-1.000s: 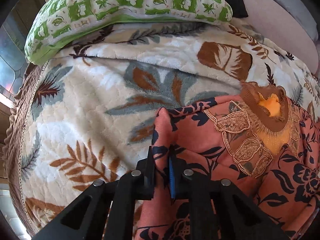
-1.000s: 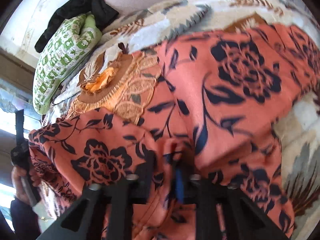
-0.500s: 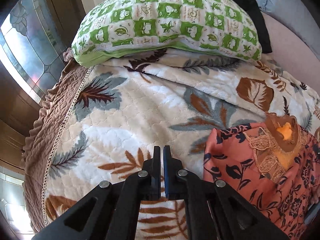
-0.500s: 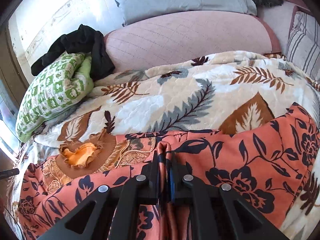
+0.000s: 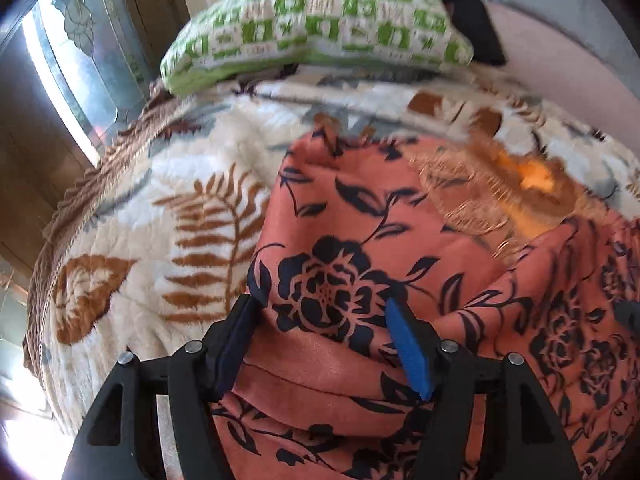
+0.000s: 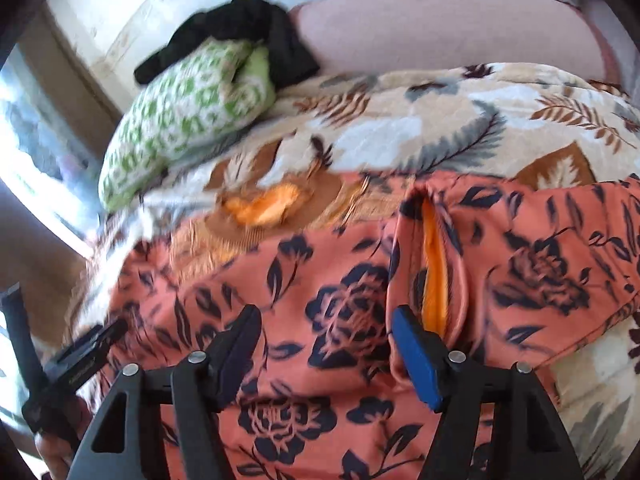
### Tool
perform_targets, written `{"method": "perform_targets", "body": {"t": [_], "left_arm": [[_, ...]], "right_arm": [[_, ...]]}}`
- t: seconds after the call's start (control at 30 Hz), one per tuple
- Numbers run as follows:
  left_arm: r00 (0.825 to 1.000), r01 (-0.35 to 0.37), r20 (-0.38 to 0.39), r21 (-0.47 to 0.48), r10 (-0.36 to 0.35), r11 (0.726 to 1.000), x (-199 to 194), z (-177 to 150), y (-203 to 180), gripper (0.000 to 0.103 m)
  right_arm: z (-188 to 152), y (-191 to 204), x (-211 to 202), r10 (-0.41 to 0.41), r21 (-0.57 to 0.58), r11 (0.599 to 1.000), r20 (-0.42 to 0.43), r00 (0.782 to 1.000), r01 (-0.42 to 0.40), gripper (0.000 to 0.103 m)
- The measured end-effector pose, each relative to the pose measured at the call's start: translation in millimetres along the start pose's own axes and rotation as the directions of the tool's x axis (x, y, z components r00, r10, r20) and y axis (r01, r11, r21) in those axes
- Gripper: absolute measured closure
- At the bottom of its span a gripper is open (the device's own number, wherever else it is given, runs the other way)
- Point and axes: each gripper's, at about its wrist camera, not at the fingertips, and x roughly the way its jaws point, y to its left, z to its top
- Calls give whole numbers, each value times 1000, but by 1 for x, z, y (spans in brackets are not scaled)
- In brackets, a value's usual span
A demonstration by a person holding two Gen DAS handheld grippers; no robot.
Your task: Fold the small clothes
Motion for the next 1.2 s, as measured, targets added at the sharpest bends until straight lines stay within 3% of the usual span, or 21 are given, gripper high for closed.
{"method": "perform_targets", "body": {"t": [0.03,0.07,0.1,0.17,0.33,0.43,0.53,0.67,0.73,0.8,0.83,0.87,0.93,1.07,1.2], "left_arm": [[999,33,4,-52,-33,998,0,3,9,35],[998,56,12,-98,-56,994,-3,7,19,35],[996,83,25,-139,-80,987,-7,11,29,35],[993,116,37,-220,-110,969,-9,16,51,35],[983,143,-61,-341,-174,929,17,16,82,35],[980,149,-74,-333,-183,931,20,15,82,35],[984,144,-60,-281,-167,949,15,18,79,35],[980,157,-75,-266,-183,951,20,19,84,35],[978,162,-87,-263,-191,951,23,19,86,35],[977,166,-88,-265,-195,950,24,18,86,35],[977,166,-90,-265,-196,950,25,19,87,35],[977,166,-90,-263,-195,950,25,19,87,35],[977,162,-89,-267,-192,950,22,19,87,35],[982,147,-77,-281,-175,948,20,21,88,35],[991,110,-37,-275,-125,955,12,23,88,35]], "right_arm": [[-9,8,15,-31,-53,998,-76,997,27,56],[-18,13,27,-76,-94,993,-129,989,64,56],[-22,18,24,-105,-137,986,-93,990,91,56],[-17,29,18,-146,-166,978,-126,981,124,57],[21,80,-10,17,-243,970,14,1000,-13,54],[49,124,14,90,-312,945,-42,995,-99,53],[57,168,58,112,-377,909,-195,974,-180,53],[53,188,117,29,-461,869,-311,950,-178,53],[47,185,128,41,-483,852,-322,946,-201,53],[42,187,122,69,-489,840,-335,940,-236,67],[37,189,119,71,-504,827,-342,937,-247,87],[30,193,116,67,-526,809,-361,930,-262,98],[18,202,108,15,-588,782,-313,950,-206,98],[19,216,96,-40,-631,770,-190,981,-91,100],[49,227,85,-8,-570,821,-46,999,-20,100]]}}
